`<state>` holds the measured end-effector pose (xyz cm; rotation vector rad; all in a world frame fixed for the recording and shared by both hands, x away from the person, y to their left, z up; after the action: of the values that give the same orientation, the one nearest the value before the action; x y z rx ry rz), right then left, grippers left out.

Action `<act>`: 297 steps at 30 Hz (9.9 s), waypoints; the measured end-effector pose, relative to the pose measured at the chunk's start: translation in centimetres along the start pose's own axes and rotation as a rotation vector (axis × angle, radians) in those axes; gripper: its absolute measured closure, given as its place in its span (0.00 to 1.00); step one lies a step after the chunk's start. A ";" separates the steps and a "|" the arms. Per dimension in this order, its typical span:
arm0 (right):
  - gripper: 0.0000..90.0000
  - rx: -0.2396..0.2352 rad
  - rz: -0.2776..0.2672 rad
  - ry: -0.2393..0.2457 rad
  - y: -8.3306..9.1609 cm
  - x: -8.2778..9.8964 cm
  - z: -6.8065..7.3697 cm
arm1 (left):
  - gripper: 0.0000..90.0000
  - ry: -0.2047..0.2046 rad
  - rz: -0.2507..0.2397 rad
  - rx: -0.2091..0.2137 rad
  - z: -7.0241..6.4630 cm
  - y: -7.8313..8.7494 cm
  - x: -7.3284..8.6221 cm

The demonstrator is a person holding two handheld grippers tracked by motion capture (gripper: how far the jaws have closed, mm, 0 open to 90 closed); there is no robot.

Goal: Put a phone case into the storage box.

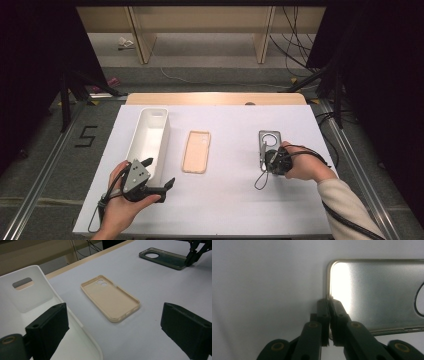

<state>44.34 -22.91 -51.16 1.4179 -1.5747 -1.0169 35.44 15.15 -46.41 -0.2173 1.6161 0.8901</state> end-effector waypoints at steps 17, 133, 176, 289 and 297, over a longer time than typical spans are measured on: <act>0.98 0.020 -0.024 -0.027 0.8 0.3 -0.1 | 0.08 0.003 -0.005 -0.001 0.0 0.0 0.0; 0.99 0.002 -0.638 -0.128 8.8 -9.2 5.2 | 0.17 0.083 0.074 0.097 -0.1 -10.1 -10.4; 0.99 0.032 -0.635 -0.122 8.4 -10.5 5.1 | 0.43 0.312 0.235 0.128 1.5 -16.4 -10.4; 0.19 0.096 -0.720 -0.806 6.7 -3.8 0.3 | 0.90 0.162 -0.259 0.015 11.4 -3.6 -16.8; 0.20 0.099 -0.724 -0.813 6.6 -3.7 0.2 | 0.90 0.151 -0.263 -0.002 12.5 -3.3 -16.7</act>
<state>41.92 -18.80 -45.30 1.8210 -1.6622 -2.1759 51.39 15.46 -32.51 -0.4967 1.6790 0.6852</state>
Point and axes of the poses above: each handheld gripper's, and its own axes: y roughly backward along the jaws, x roughly out of its underside, z roughly to its left, the point moved 6 cm from there along -y, roughly forward along the jaws, and after that the axes turned 12 degrees about x, right-handed, at the moved point
